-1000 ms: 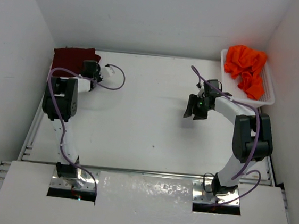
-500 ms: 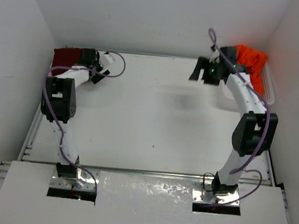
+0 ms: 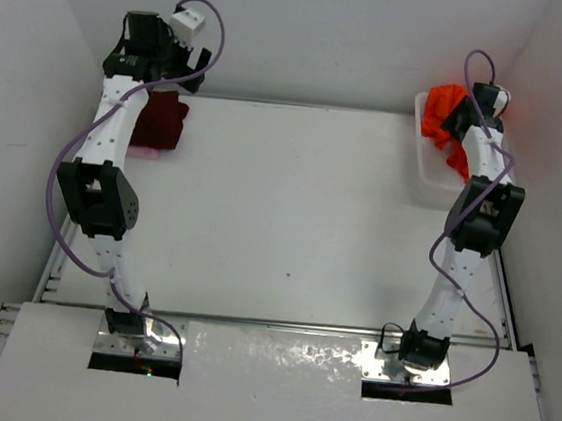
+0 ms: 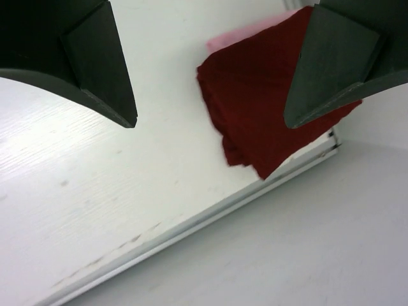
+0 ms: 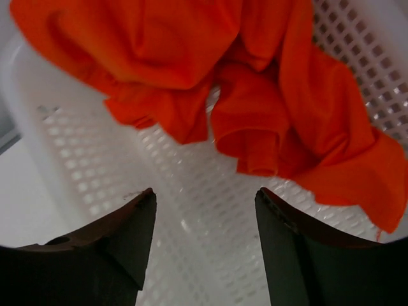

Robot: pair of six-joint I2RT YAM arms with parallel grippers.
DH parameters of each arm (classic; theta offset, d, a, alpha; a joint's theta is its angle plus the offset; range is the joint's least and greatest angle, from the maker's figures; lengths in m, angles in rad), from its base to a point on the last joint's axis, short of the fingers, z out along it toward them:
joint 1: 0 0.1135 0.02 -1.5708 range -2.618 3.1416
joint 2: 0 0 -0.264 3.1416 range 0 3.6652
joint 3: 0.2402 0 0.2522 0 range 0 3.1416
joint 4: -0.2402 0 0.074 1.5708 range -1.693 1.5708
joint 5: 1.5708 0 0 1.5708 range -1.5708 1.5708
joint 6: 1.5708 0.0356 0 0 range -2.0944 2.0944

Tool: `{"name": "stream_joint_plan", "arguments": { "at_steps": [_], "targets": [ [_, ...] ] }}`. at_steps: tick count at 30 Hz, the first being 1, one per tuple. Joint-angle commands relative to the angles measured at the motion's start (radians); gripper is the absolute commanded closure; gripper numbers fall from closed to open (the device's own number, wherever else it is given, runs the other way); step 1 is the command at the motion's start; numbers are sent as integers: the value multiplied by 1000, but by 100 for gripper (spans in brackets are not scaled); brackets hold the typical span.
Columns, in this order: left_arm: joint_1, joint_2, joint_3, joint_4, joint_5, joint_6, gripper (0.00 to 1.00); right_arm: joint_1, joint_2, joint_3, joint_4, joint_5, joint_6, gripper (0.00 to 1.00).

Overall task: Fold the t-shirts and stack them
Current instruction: Grab crumpled tshirt from bin with the right arm

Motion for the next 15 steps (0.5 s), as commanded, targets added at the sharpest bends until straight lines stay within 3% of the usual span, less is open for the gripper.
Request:
{"name": "stream_joint_plan", "arguments": {
  "at_steps": [1,4,7,12,15],
  "targets": [
    [10,19,139,-114,124,-152,0,66,0,64,192,324,-57,38],
    [8,45,164,-121,129,-155,0,74,53,47,324,493,-144,35],
    [-1,69,178,-134,89,-141,0,60,182,186,245,532,-172,34],
    [-18,75,140,-140,-1,-108,0,16,213,154,339,491,-176,24],
    [-26,77,110,-139,-39,-105,0,8,293,238,318,368,-197,20]
  ]
}}
